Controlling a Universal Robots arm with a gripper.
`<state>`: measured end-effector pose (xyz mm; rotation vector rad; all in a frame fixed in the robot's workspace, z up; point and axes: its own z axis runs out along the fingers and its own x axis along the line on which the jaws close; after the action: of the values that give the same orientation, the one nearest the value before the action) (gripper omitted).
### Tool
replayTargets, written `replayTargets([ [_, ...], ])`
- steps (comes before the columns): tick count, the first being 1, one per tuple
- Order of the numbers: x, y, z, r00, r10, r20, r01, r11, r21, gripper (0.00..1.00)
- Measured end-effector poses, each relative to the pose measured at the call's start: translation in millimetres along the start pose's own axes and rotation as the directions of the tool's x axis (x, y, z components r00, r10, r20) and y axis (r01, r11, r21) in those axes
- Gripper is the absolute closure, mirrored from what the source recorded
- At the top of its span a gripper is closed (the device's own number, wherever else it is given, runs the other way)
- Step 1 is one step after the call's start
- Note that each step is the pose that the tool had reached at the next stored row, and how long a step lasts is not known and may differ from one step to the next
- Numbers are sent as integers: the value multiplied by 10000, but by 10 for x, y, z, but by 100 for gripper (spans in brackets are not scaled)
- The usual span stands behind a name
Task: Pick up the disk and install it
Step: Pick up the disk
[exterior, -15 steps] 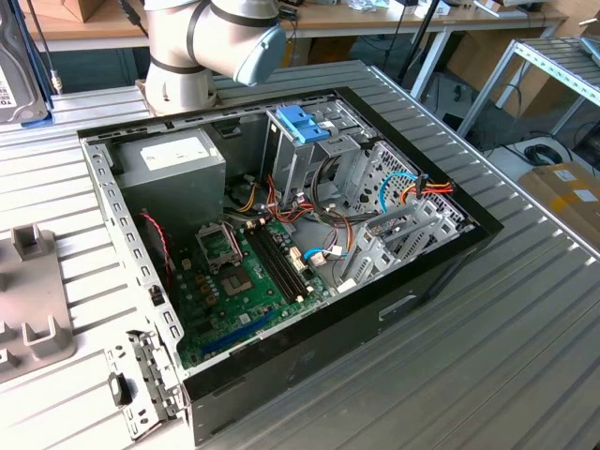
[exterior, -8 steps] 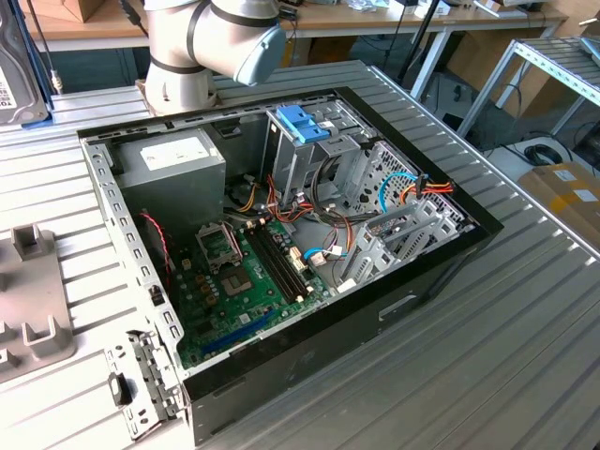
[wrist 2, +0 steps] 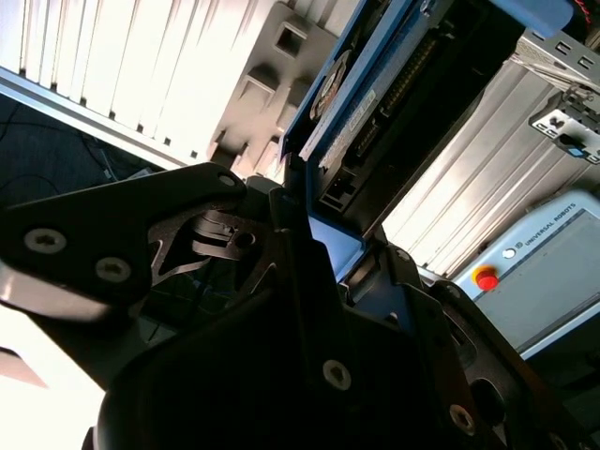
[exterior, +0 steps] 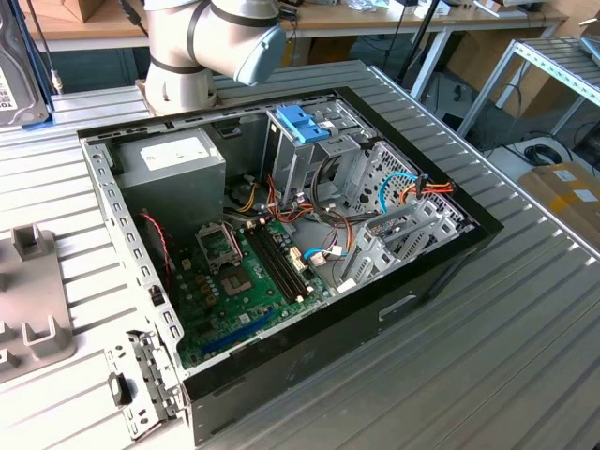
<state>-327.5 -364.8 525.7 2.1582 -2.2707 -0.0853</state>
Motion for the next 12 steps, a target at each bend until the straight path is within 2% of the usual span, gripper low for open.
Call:
replayTargets([
  [12, 27, -2, 2, 10000, 0, 0, 0, 10000, 0, 63],
])
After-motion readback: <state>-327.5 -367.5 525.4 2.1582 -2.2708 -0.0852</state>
